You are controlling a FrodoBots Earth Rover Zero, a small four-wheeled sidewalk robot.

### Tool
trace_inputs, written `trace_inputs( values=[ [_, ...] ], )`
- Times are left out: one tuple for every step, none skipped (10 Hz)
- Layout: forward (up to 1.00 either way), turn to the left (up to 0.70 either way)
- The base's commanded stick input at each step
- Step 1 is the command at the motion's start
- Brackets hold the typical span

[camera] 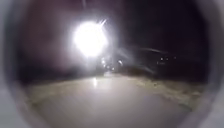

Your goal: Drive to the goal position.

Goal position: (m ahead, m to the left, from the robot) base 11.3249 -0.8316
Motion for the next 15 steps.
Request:
trace_inputs(
  values=[
    [1.0,0.0],
    [1.0,0.0],
    [1.0,0.0],
    [1.0,0.0],
    [1.0,0.0],
    [1.0,0.0],
    [1.0,0.0],
    [1.0,0.0],
    [1.0,0.0],
    [1.0,0.0],
    [1.0,0.0],
    [1.0,0.02],
    [1.0,0.29],
    [1.0,0.37],
    [1.0,0.02]
  ],
)
